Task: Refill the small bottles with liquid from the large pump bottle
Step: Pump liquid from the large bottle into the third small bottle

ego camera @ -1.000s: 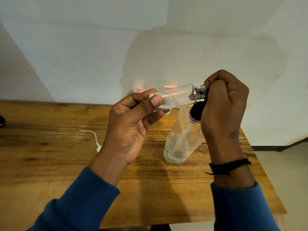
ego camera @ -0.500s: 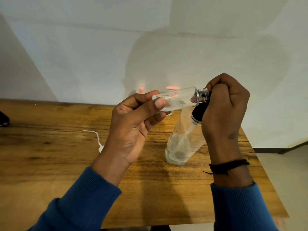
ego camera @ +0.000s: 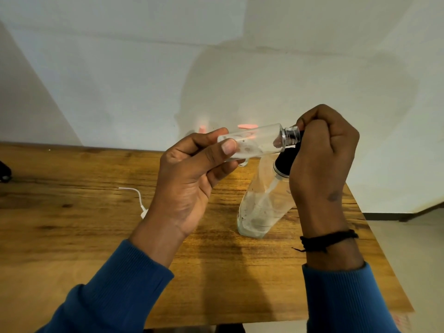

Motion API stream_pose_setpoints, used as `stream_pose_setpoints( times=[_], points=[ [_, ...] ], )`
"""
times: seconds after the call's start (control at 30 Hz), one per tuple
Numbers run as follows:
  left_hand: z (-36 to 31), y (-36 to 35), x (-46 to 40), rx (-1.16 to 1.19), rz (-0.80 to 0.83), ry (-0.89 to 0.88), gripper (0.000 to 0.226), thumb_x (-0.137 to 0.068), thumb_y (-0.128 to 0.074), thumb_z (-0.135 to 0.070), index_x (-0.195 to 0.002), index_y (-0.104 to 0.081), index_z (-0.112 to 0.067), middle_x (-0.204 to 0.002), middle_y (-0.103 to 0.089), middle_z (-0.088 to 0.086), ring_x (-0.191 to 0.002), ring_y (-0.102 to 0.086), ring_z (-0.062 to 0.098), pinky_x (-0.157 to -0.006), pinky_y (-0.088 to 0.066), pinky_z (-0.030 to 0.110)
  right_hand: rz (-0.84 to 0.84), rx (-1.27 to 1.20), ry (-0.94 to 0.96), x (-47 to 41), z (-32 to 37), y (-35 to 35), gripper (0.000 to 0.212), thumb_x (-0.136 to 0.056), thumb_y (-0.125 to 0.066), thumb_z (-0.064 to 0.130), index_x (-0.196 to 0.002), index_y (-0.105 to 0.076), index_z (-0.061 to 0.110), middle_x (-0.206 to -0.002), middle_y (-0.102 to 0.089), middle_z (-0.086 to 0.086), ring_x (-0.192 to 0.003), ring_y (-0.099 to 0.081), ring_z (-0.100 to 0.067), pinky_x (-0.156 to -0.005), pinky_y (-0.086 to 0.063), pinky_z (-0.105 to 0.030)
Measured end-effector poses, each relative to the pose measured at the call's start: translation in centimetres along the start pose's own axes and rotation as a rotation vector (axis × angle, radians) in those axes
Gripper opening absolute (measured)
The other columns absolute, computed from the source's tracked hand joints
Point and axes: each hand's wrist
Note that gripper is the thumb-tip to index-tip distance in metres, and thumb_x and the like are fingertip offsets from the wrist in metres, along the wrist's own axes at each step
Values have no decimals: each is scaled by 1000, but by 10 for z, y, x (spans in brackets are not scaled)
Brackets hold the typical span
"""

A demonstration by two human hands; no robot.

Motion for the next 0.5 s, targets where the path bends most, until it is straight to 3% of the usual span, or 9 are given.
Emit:
stream_pose_setpoints(
  times=[0.07, 0.13, 0.23, 0.27, 0.3, 0.4, 0.43, 0.5],
  points=[
    [-1, 1, 0, 4, -18, 2, 26, -54, -83, -16, -80, -77, -13, -111, -69, 14, -89, -71, 27, -61, -56, 19, 2, -15, -14, 1, -2, -3, 23, -85, -32, -7, -67, -47, -3, -60, -33, -18, -52, -42, -50, -39, -26, -33],
    [0, 1, 0, -1, -23, 4, 24, -55, -83, -15, -78, -77, -13, -111, -69, 13, -89, -71, 27, -60, -56, 19, 3, -5, -17, 1, -2, -3, 23, -85, -33, -7, -67, -47, -2, -58, -33, -12, -50, -43, -47, -39, -26, -33],
    [0, 0, 0, -2, -9, 3, 24, -56, -82, -14, -79, -76, -12, -106, -71, 11, -84, -72, 26, -61, -56, 20, -6, 15, 1, 1, 4, 0, 27, -85, -32, -11, -67, -49, 0, -58, -33, -3, -43, -33, -9, -39, -26, -17],
    [0, 0, 0, -1, -10, 1, 26, -56, -82, -15, -81, -75, -11, -105, -71, 11, -83, -72, 26, -61, -56, 20, -7, 13, -1, 1, 5, -1, 27, -85, -32, -13, -68, -49, 0, -58, -33, -3, -44, -31, -7, -40, -26, -14],
    [0, 0, 0, 2, -17, -2, 26, -56, -82, -14, -81, -75, -11, -106, -71, 11, -84, -72, 26, -60, -56, 20, -5, 0, -8, 1, 5, -1, 28, -85, -32, -13, -68, -49, 0, -58, -33, -3, -43, -33, -8, -40, -26, -15],
    [0, 1, 1, 4, -27, 2, 15, -64, -79, -9, -78, -76, -12, -108, -70, 13, -86, -71, 26, -61, -56, 20, -5, -24, -18, 2, 1, -3, 26, -85, -32, -11, -67, -48, -1, -58, -33, -6, -49, -38, -41, -40, -26, -26],
    [1, 1, 1, 2, -26, 6, 14, -65, -79, -9, -78, -76, -13, -109, -69, 13, -87, -71, 27, -61, -56, 20, -3, -17, -17, 2, 1, -3, 25, -85, -32, -10, -67, -48, -1, -58, -33, -5, -50, -37, -41, -41, -26, -25],
    [1, 1, 1, 0, -17, 6, 19, -60, -82, -12, -78, -76, -13, -108, -69, 13, -86, -71, 27, -61, -56, 20, -4, 6, -12, 1, 3, -1, 26, -85, -33, -10, -67, -48, 2, -57, -34, -2, -43, -35, -19, -40, -27, -18]
  ],
)
Point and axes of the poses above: each hand's wrist, its own x-axis away from the middle knuckle, its own y-axis out of the back of the hand, z = x × y
